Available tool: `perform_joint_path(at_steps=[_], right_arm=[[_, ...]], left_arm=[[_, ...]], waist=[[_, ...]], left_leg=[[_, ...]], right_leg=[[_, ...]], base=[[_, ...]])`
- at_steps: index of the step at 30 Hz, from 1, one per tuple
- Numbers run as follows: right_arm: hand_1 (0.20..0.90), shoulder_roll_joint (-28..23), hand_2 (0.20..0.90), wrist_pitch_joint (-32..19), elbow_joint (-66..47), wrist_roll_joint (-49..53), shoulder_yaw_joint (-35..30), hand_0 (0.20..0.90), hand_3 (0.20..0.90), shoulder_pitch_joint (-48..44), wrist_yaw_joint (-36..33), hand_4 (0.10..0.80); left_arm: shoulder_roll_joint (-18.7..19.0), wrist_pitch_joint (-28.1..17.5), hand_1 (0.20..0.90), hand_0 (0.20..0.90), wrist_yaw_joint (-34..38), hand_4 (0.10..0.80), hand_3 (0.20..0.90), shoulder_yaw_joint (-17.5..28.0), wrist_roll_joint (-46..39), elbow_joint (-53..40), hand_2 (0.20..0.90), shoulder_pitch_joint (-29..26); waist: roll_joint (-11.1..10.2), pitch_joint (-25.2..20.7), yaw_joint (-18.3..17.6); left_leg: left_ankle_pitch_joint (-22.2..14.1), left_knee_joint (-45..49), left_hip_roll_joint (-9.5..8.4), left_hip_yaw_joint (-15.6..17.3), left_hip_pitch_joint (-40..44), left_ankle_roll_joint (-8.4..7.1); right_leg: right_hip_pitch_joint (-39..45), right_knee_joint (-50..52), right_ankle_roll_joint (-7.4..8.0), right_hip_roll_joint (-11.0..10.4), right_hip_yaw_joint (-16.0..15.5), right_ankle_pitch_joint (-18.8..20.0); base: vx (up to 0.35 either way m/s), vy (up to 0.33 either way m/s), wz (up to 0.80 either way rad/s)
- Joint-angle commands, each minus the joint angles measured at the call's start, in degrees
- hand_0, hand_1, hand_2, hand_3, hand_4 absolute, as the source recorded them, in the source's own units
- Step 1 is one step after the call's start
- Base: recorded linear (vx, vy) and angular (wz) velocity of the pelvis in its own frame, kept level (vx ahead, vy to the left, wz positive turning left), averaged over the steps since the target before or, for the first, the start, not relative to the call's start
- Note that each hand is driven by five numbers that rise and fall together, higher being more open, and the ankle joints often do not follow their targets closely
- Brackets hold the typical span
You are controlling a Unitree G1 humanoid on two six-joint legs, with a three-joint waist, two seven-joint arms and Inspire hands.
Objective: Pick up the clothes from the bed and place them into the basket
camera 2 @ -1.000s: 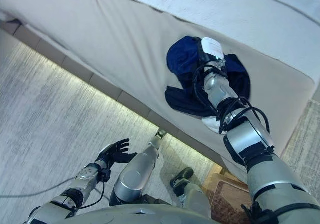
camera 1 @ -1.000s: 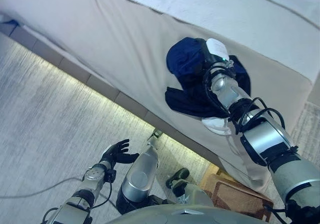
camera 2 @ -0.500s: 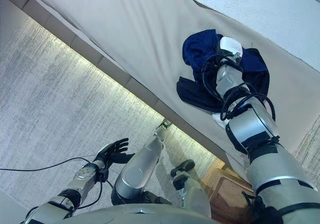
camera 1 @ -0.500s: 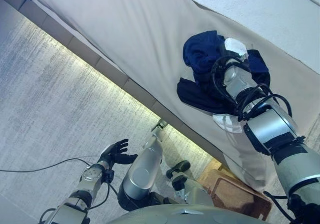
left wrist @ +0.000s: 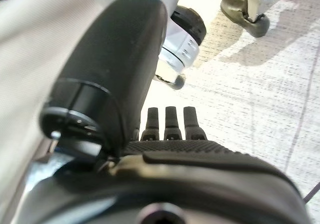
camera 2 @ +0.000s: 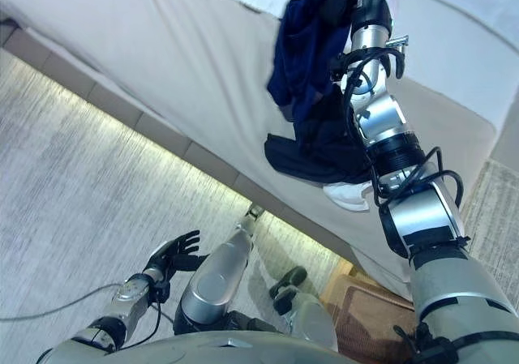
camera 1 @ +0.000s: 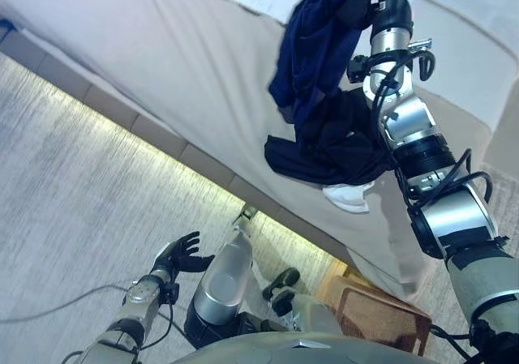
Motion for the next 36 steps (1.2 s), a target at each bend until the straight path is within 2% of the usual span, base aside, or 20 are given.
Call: perform_joint_path(at_steps=[1, 7, 9, 10, 14, 18, 24, 28, 34, 36], right_arm=[[0.3, -6.5, 0.3, -6.9, -7.9, 1.6, -4.0, 0.3, 0.2, 2.7, -4.5, 0.1], [0.3, -7.8, 0.3, -8.5, -17.1, -1.4, -9.0, 0.3, 0.2, 9.0, -11.8, 0.1], [0.3, -8.7, 0.3, -8.3, -23.0, -2.0, -11.5, 0.3, 0.2, 12.7, -15.9, 0.1], [0.3, -8.8, 0.3, -8.3, -23.6, -2.1, -11.8, 0.3, 0.2, 13.1, -16.3, 0.1], [0.3, -11.2, 0.3, -7.7, -29.7, -1.3, -14.8, 0.3, 0.2, 18.5, -18.2, 0.1], [0.3, -13.1, 0.3, -7.3, -32.9, -1.0, -17.0, 0.3, 0.2, 24.5, -16.6, 0.1], [0.3, -14.1, 0.3, -10.0, -34.4, 0.0, -21.3, 0.3, 0.2, 34.3, -14.6, 0.1], [0.3, -13.8, 0.3, -12.1, -33.2, 3.4, -24.1, 0.3, 0.2, 40.1, -9.1, 0.1], [0.3, -13.5, 0.3, -8.2, -27.4, 4.6, -25.0, 0.3, 0.2, 44.4, -6.6, 0.1], [0.3, -12.2, 0.3, -5.2, -23.4, 4.6, -25.5, 0.3, 0.2, 46.9, -5.9, 0.1]], left_arm=[[-0.1, -0.1, 0.9, 0.9, -0.6, 0.8, 0.9, -2.8, 3.2, 1.3, 0.9, 7.4], [-1.0, 0.6, 0.9, 0.9, 0.8, 0.8, 0.9, -1.7, 8.6, 4.5, 0.9, 8.9], [-1.6, 1.7, 0.9, 0.9, 2.2, 0.8, 0.9, -1.2, 11.6, 6.0, 0.9, 9.2], [-1.6, 1.8, 0.9, 0.9, 2.2, 0.8, 0.9, -1.1, 12.0, 6.1, 0.9, 9.3], [-1.6, 4.1, 0.9, 0.9, 2.3, 0.8, 0.9, -1.0, 14.3, 6.6, 0.9, 8.3], [-1.3, 6.5, 0.9, 0.9, 1.4, 0.8, 0.9, -1.1, 14.1, 5.9, 0.9, 6.9], [-2.1, 7.9, 0.9, 0.9, 0.2, 0.8, 0.9, -1.9, 12.7, 4.3, 0.9, 4.8], [-3.0, 8.2, 0.9, 0.9, -0.2, 0.8, 0.9, -3.4, 12.8, 2.5, 0.9, 4.1], [-3.5, 8.8, 0.9, 0.9, -0.3, 0.8, 0.9, -4.2, 12.4, 1.9, 0.9, 3.2], [-3.6, 9.1, 0.9, 0.9, -0.6, 0.8, 0.9, -4.2, 12.8, 2.1, 0.9, 3.4]], waist=[[1.4, -11.2, -1.8], [0.1, -15.8, -4.5], [-0.3, -18.2, -6.9], [-0.3, -18.3, -7.0], [0.2, -20.8, -11.4], [1.5, -22.2, -15.4], [2.8, -23.1, -20.7], [3.0, -23.4, -23.7], [2.9, -23.4, -25.9], [3.0, -23.4, -26.6]], left_leg=[[-6.4, -7.2, 3.9, 5.7, 9.3, 1.92], [-7.0, -8.8, 4.17, 8.0, 12.5, 1.85], [-7.9, -9.1, 4.35, 10.2, 14.4, 2.06], [-8.1, -9.1, 4.38, 10.4, 14.6, 2.09], [-9.1, -9.5, 4.82, 13.9, 17.0, 2.38], [-10.1, -9.5, 5.29, 17.1, 18.8, 2.43], [-10.6, -9.5, 5.61, 20.9, 20.4, 2.06], [-10.8, -9.5, 5.74, 23.3, 21.0, 1.58], [-11.0, -9.5, 6.03, 25.8, 21.6, 1.33], [-11.0, -9.5, 6.28, 26.5, 21.7, 1.27]], right_leg=[[-3.5, 2.3, -0.72, 0.0, 2.1, 5.7], [-0.8, -1.2, -0.01, 1.9, 3.7, 6.2], [-0.2, -2.6, 0.12, 2.6, 5.3, 6.1], [-0.2, -2.7, 0.14, 2.7, 5.5, 6.1], [-0.6, -3.9, 0.3, 3.7, 8.5, 5.5], [-0.7, -4.9, -0.28, 4.6, 11.6, 5.0], [-0.4, -6.9, -0.97, 5.7, 16.0, 5.4], [-0.1, -8.9, -1.21, 6.2, 17.7, 6.4], [-0.1, -10.5, -1.11, 6.7, 18.9, 7.6], [-0.3, -10.9, -1.05, 6.8, 19.3, 7.9]], base=[[0.043, -0.012, -0.14], [0.038, -0.104, -0.12], [0.027, -0.101, -0.23], [-0.011, -0.073, -0.41], [-0.034, -0.066, -0.49], [-0.053, -0.06, -0.57], [-0.065, -0.062, -0.52], [-0.046, -0.074, -0.43], [-0.046, -0.069, -0.26], [-0.047, -0.082, -0.17]])
